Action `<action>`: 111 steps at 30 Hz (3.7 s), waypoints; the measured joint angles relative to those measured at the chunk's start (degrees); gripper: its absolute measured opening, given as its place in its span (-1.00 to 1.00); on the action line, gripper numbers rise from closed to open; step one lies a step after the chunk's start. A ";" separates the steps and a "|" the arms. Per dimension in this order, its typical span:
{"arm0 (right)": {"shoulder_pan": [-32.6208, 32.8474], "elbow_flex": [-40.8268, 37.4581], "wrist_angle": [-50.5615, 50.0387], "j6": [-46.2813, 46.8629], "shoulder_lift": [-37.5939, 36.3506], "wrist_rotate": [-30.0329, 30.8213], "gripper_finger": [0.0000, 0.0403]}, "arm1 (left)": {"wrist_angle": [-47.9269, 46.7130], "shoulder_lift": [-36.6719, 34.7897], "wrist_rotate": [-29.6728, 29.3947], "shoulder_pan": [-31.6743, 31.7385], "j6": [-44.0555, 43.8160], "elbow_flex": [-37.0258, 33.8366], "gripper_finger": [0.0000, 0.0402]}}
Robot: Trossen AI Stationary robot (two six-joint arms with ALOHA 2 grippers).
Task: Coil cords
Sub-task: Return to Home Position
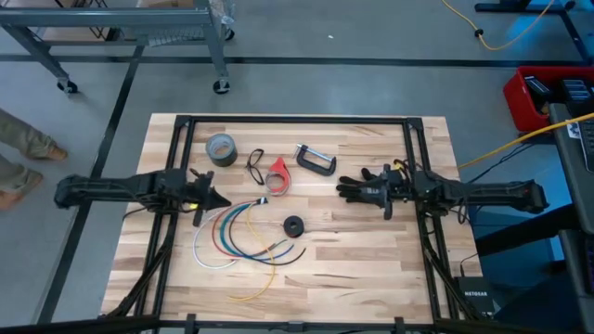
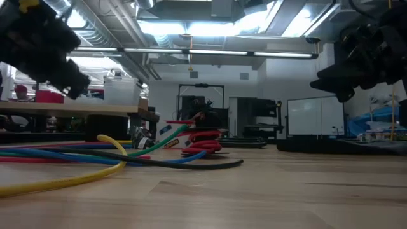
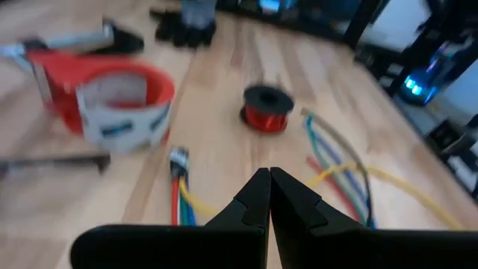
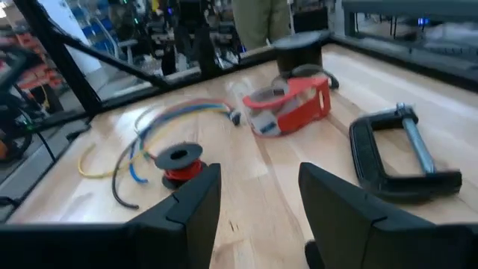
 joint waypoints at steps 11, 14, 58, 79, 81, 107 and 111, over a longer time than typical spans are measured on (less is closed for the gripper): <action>0.00 0.04 -3.04 -0.01 -11.54 -0.02 -0.08 | -0.17 -10.90 -0.02 0.00 -0.02 0.00 -0.98; 0.00 0.04 -3.06 0.00 -13.26 -0.02 -0.08 | -0.22 -12.71 -0.02 0.00 0.00 0.00 -0.98; 0.00 0.15 -5.65 0.00 -17.50 -0.04 -0.08 | -0.33 -13.25 -0.02 0.00 0.00 -0.09 -0.98; 0.00 0.17 -6.02 -0.01 -17.49 -0.04 -0.08 | -0.36 -13.25 -0.02 0.00 0.00 -0.09 -0.98; 0.00 0.17 -6.02 -0.02 -17.49 -0.04 -0.08 | -0.37 -13.25 -0.02 0.00 0.00 -0.09 -0.98; 0.00 0.17 -5.98 -0.01 -17.49 -0.04 -0.08 | -0.37 -13.25 -0.02 0.00 0.00 -0.11 -0.98; 0.00 0.17 -5.98 -0.01 -17.49 -0.04 -0.08 | -0.37 -13.25 -0.02 0.00 0.00 -0.11 -0.98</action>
